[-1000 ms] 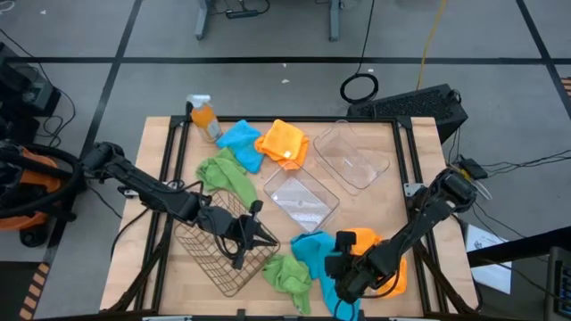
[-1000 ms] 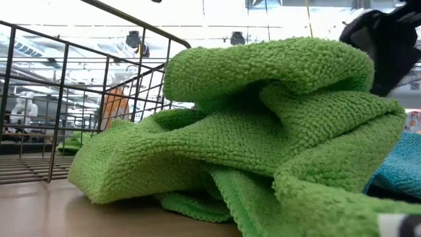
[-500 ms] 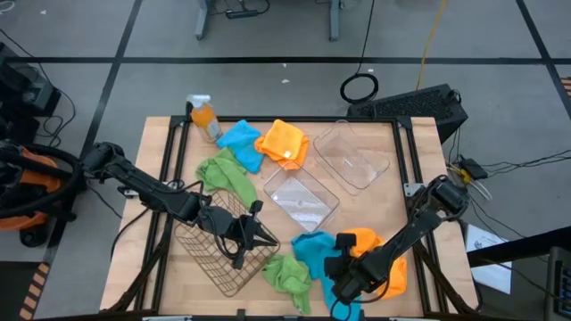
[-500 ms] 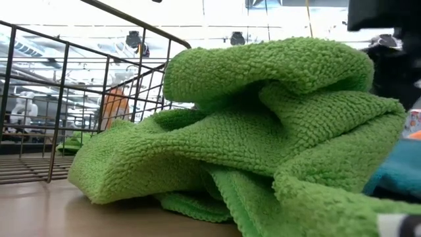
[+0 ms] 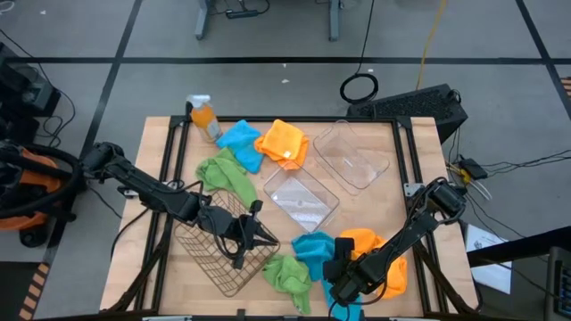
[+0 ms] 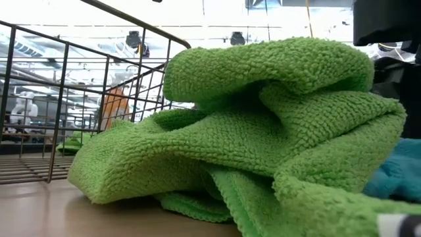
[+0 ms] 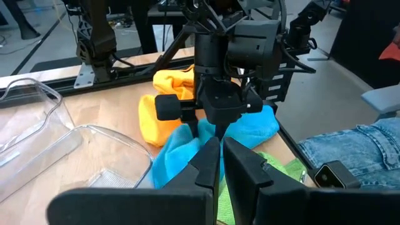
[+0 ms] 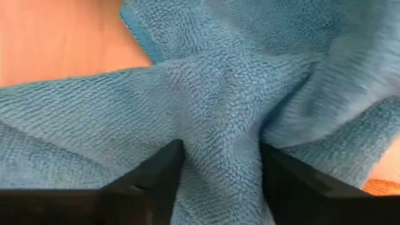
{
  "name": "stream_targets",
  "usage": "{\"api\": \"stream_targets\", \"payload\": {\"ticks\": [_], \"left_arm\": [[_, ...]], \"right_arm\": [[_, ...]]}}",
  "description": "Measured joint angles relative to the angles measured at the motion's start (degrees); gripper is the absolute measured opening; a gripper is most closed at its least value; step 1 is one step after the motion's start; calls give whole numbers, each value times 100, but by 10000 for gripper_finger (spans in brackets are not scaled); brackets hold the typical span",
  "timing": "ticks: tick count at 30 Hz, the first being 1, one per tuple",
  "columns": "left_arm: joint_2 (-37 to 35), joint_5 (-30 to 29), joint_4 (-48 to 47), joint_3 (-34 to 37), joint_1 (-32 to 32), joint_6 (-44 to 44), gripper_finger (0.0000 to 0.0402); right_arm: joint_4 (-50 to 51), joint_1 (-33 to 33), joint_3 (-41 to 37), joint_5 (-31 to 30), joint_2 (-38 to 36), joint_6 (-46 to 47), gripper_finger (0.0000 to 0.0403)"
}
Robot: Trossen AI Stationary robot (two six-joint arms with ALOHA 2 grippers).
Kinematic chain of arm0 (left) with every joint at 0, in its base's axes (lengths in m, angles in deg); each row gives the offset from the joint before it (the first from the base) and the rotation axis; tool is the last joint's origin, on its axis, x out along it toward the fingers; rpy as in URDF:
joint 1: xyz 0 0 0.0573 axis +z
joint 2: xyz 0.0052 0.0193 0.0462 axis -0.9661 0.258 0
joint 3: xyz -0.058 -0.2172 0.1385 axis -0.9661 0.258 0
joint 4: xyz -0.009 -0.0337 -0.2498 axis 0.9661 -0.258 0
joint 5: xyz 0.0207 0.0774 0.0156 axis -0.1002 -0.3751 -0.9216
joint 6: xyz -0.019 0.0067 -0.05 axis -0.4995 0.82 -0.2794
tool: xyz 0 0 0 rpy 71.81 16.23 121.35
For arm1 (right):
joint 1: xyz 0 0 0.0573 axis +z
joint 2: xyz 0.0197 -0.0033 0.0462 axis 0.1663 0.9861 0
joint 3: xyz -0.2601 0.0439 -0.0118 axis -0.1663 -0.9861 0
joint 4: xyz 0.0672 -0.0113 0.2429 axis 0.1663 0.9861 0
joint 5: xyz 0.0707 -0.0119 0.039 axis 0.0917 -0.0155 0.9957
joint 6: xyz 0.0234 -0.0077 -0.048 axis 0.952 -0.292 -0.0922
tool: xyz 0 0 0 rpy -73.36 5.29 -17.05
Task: Sort microfiber towel by color & place in baskets
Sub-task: Put the bottom blue microfiber towel into the wire basket
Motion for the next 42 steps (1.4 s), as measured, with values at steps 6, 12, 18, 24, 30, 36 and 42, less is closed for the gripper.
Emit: {"api": "stream_targets", "payload": {"ticks": [6, 12, 18, 24, 30, 36, 42], "left_arm": [[0, -2, 5, 0, 0, 4, 29], [0, -2, 44, -2, 0, 4, 29], [0, -4, 115, -2, 0, 2, 29], [56, -107, 429, -9, -27, 0, 29], [399, -143, 1012, -9, -36, 71, 29], [750, -151, 1756, -9, -26, 490, 29], [887, -515, 2210, -9, -26, 784, 29]], "right_arm": [[-204, -2, -9, -4, 1, -295, 66], [-154, -13, -21, 136, -127, -390, 17], [-17, -33, -31, 153, -548, -230, 12], [104, -22, -26, -180, -1258, 31, 6], [144, 81, -20, -1076, -2013, -7, 6], [119, 310, -20, -1941, -2582, -105, 6], [-448, 606, -15, -3192, -2786, -1026, 6]]}}
